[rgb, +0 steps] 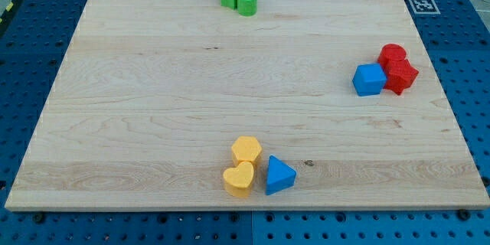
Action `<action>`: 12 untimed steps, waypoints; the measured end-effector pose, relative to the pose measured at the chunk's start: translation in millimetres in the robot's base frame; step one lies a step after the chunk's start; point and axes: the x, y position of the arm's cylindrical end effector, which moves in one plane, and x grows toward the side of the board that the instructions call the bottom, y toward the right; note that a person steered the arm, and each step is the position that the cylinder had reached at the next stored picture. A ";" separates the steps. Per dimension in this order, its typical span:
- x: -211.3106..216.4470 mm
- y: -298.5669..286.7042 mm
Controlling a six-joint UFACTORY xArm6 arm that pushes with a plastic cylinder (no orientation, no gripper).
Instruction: Push the green blocks diagonally top left to the blue cube
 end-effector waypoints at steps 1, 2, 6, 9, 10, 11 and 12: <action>4.4 -9.9; 7.7 -7.5; 53.0 37.6; 79.2 102.5; 89.9 116.6; 101.0 116.6; 114.8 116.6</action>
